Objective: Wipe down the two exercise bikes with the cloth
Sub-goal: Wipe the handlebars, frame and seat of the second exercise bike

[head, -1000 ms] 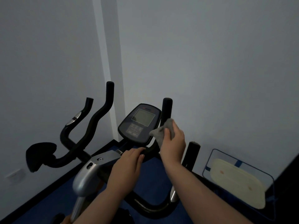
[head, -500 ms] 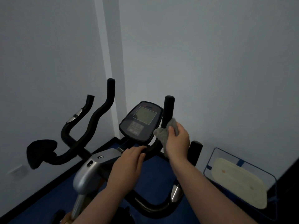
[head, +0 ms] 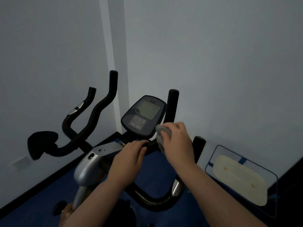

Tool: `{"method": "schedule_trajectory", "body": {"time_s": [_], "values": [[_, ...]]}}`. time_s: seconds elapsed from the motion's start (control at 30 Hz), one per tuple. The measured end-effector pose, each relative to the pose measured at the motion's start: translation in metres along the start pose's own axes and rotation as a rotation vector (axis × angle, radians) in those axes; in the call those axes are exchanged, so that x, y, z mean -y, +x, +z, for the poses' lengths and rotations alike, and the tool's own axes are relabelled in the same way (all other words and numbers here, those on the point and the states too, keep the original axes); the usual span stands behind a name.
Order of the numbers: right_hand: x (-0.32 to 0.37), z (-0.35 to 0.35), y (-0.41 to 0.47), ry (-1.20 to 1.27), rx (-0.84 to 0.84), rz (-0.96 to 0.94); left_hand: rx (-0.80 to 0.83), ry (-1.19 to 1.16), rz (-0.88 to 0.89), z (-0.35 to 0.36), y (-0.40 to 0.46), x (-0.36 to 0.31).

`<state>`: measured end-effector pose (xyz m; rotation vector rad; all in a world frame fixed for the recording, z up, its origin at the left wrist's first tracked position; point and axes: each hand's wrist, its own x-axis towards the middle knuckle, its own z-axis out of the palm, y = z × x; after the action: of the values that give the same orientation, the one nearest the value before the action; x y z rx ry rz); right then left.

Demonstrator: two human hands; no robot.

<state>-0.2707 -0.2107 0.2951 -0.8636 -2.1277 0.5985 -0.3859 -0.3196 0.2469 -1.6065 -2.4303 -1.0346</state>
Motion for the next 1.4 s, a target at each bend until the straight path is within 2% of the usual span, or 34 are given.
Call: {"method": "schedule_trajectory", "body": {"time_s": [0.07, 0.17, 0.27, 0.37, 0.47, 0.57, 0.7, 0.77, 0.87, 0.97, 1.0, 1.13, 1.2, 1.3, 1.4], "values": [[0.004, -0.007, 0.008, -0.045, 0.081, -0.069, 0.001, -0.004, -0.005, -0.001, 0.0, 0.0], [0.011, -0.019, 0.032, -0.113, -0.057, -0.075, -0.001, -0.04, -0.053, -0.002, 0.002, -0.002], [0.008, -0.013, 0.025, -0.186, -0.042, -0.04, 0.064, -0.122, -0.174, -0.008, -0.002, 0.0], [0.009, 0.007, -0.015, -0.066, -0.052, -0.014, 0.109, -0.09, -0.262, -0.015, -0.022, 0.009], [0.016, 0.023, -0.046, -0.005, 0.043, -0.102, 0.037, -0.064, -0.263, -0.018, -0.037, 0.012], [0.016, 0.014, -0.033, -0.007, 0.127, -0.118, -0.025, -0.039, -0.266, -0.022, -0.041, 0.013], [0.008, -0.013, 0.011, -0.095, -0.079, -0.071, -0.056, -0.069, -0.277, -0.025, -0.043, 0.013], [0.007, -0.01, 0.008, -0.111, -0.096, -0.033, -0.066, -0.064, -0.274, -0.024, -0.043, 0.011], [0.011, 0.015, -0.035, -0.032, -0.045, -0.063, -0.068, -0.058, -0.268, -0.024, -0.043, 0.01], [0.022, 0.035, -0.075, 0.077, 0.187, -0.161, -0.042, -0.082, -0.27, -0.025, -0.043, 0.011], [0.022, 0.035, -0.075, 0.093, 0.217, -0.167, -0.038, -0.094, -0.271, -0.025, -0.043, 0.011], [0.013, 0.011, -0.027, 0.018, -0.019, -0.056, -0.089, -0.119, -0.292, -0.027, -0.045, 0.008], [0.011, 0.003, -0.01, -0.022, -0.068, 0.006, -0.095, -0.107, -0.302, -0.027, -0.046, 0.008], [0.021, 0.019, -0.029, -0.094, 0.004, -0.062, -0.106, -0.098, -0.295, -0.027, -0.045, 0.007], [0.036, 0.038, -0.062, -0.008, 0.161, -0.171, -0.074, -0.13, -0.255, -0.029, -0.044, 0.006]]}}
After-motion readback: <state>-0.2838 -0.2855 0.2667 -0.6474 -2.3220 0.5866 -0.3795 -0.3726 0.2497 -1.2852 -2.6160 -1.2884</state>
